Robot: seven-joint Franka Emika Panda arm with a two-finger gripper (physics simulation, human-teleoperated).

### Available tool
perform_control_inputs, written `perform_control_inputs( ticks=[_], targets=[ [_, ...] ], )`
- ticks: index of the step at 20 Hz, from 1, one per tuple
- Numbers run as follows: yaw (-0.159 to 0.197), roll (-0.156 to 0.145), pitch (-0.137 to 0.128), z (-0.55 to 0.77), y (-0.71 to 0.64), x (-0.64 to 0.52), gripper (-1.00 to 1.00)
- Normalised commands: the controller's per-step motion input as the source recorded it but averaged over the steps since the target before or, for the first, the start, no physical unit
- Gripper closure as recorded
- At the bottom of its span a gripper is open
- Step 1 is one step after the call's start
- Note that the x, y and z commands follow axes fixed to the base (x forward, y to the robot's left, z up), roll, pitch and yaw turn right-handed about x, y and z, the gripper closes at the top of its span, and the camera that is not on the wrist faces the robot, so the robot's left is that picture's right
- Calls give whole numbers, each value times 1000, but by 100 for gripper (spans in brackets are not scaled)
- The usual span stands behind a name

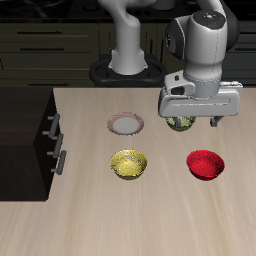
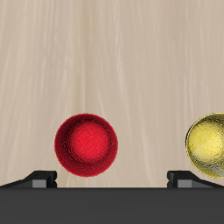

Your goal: Place the red bowl on the plate

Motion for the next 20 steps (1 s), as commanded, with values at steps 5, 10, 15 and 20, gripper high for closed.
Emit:
perform_control_inputs(
  ticks=[5, 10, 15, 20],
  targets=[
    [-4, 14, 15, -199, 20, -40, -100],
    [-11, -14, 12, -228, -42, -105, -100],
    [40, -24, -31, -173, -17, -115, -100],
    [-4, -10, 0, -174, 0, -52, -100]
  ],
)
